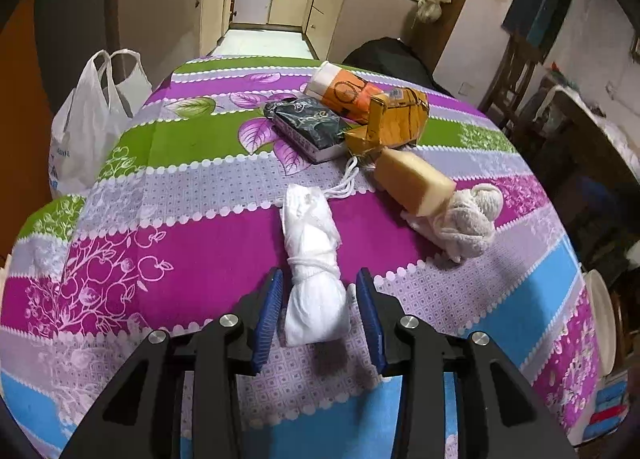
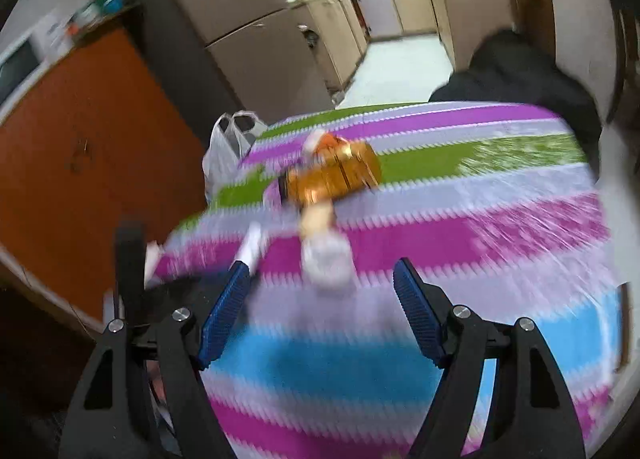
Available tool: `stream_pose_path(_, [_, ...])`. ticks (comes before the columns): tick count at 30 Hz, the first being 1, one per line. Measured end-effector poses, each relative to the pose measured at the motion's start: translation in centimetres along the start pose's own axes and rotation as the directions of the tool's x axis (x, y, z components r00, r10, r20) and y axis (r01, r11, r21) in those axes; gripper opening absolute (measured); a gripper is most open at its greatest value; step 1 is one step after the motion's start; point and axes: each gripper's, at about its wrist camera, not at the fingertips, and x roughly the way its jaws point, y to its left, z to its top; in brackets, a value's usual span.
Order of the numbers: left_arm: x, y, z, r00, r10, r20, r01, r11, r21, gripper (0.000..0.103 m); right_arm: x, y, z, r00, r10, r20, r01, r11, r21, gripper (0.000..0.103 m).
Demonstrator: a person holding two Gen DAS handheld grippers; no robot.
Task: Collect trash
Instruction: 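Grasp the rolled white cloth with the left tool while the right tool grasps the gold box, then carry the white cloth and gold box over the white basin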
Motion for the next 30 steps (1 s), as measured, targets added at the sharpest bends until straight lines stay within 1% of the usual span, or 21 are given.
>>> stream_pose_path(1, [-0.1, 0.1, -0.1, 1.0, -0.007, 0.005, 0.007, 1.0, -0.008, 0.039, 1.7, -0.1, 1.8, 1.0, -0.012, -0.017, 0.013, 0.998, 0.058, 0.071])
stream_pose_path(2, [-0.1, 0.2, -0.1, 1.0, -0.009, 0.007, 0.009, 1.0, -0.009, 0.039, 3.3, -0.1, 3.2, 0.999, -0.006, -0.039, 0.01, 0.995, 0.101, 0.072])
stream_pose_path(3, [-0.1, 0.1, -0.2, 1.0, -0.009, 0.008, 0.009, 1.0, -0.006, 0.039, 4.3, -0.2, 4.0, 0.999, -0.005, -0.05, 0.011, 0.991, 0.133, 0.072])
stream_pose_path(5, [-0.1, 0.2, -0.2, 1.0, -0.012, 0.009, 0.012, 1.0, -0.002, 0.039, 7.3, -0.1, 6.0, 0.993, -0.05, -0.103, 0.071, 0.974, 0.217, 0.075])
stream_pose_path(7, [-0.2, 0.5, -0.2, 1.0, -0.027, 0.006, 0.027, 1.0, -0.008, 0.039, 9.6, 0.2, 7.1, 0.98, -0.133, -0.15, 0.166, 0.958, 0.233, 0.076])
stream_pose_path(8, [-0.3, 0.7, -0.2, 0.999, -0.038, 0.004, 0.038, 0.999, -0.016, 0.039, 10.5, 0.2, 7.4, 0.967, -0.187, -0.17, 0.225, 0.944, 0.24, 0.076])
stream_pose_path(9, [-0.3, 0.8, -0.1, 0.999, -0.047, 0.004, 0.047, 0.999, -0.023, 0.039, 11.5, 0.0, 7.5, 0.956, -0.22, -0.195, 0.266, 0.93, 0.254, 0.076])
stream_pose_path(12, [-0.3, 0.8, -0.2, 0.999, -0.048, 0.01, 0.048, 0.998, -0.026, 0.039, 13.1, -0.1, 7.4, 0.946, -0.238, -0.221, 0.295, 0.915, 0.275, 0.076])
stream_pose_path(14, [-0.3, 0.8, -0.3, 0.999, -0.048, 0.012, 0.048, 0.999, -0.024, 0.039, 13.6, -0.6, 7.3, 0.948, -0.225, -0.224, 0.285, 0.914, 0.288, 0.075])
stream_pose_path(16, [-0.4, 1.0, -0.3, 0.998, -0.063, 0.01, 0.063, 0.997, -0.034, 0.039, 13.6, -1.5, 6.9, 0.957, -0.187, -0.222, 0.25, 0.918, 0.307, 0.061])
stream_pose_path(18, [-0.5, 1.2, -0.4, 0.997, -0.079, 0.01, 0.079, 0.996, -0.044, 0.039, 12.8, -2.2, 6.3, 0.966, -0.157, -0.205, 0.219, 0.92, 0.326, 0.054])
stream_pose_path(19, [-0.6, 1.3, -0.4, 0.997, -0.081, 0.011, 0.081, 0.996, -0.046, 0.039, 12.4, -2.3, 6.2, 0.969, -0.145, -0.198, 0.206, 0.92, 0.333, 0.046])
stream_pose_path(20, [-0.6, 1.2, -0.5, 0.997, -0.08, 0.013, 0.081, 0.996, -0.048, 0.039, 12.1, -2.3, 6.0, 0.972, -0.135, -0.191, 0.195, 0.92, 0.341, 0.04])
stream_pose_path(21, [-0.7, 1.2, -0.5, 0.997, -0.079, 0.014, 0.08, 0.996, -0.049, 0.039, 11.5, -2.4, 5.8, 0.973, -0.136, -0.186, 0.195, 0.919, 0.344, 0.025])
stream_pose_path(22, [-0.7, 1.2, -0.5, 0.997, -0.079, 0.015, 0.08, 0.995, -0.051, 0.039, 10.9, -2.6, 5.5, 0.978, -0.121, -0.169, 0.173, 0.923, 0.343, 0.019])
stream_pose_path(23, [-0.8, 1.2, -0.5, 0.996, -0.082, 0.017, 0.083, 0.995, -0.054, 0.039, 10.5, -2.8, 5.3, 0.981, -0.109, -0.158, 0.158, 0.927, 0.34, 0.017])
stream_pose_path(26, [-0.9, 1.2, -0.6, 0.996, -0.084, 0.027, 0.085, 0.994, -0.063, 0.037, 9.4, -3.3, 4.6, 0.991, -0.058, -0.122, 0.096, 0.937, 0.336, 0.014])
stream_pose_path(27, [-0.9, 1.3, -0.7, 0.997, -0.076, 0.029, 0.078, 0.995, -0.064, 0.032, 8.8, -3.3, 4.4, 0.994, -0.044, -0.101, 0.075, 0.94, 0.332, 0.012])
stream_pose_path(28, [-1.0, 1.3, -0.8, 0.997, -0.076, 0.03, 0.078, 0.995, -0.067, 0.028, 7.9, -3.2, 4.2, 0.996, -0.05, -0.074, 0.071, 0.946, 0.317, 0.009])
stream_pose_path(30, [-1.2, 1.3, -0.9, 0.996, -0.076, 0.042, 0.079, 0.994, -0.07, 0.028, 6.3, -2.6, 3.9, 0.998, -0.062, -0.021, 0.066, 0.96, 0.271, 0.008])
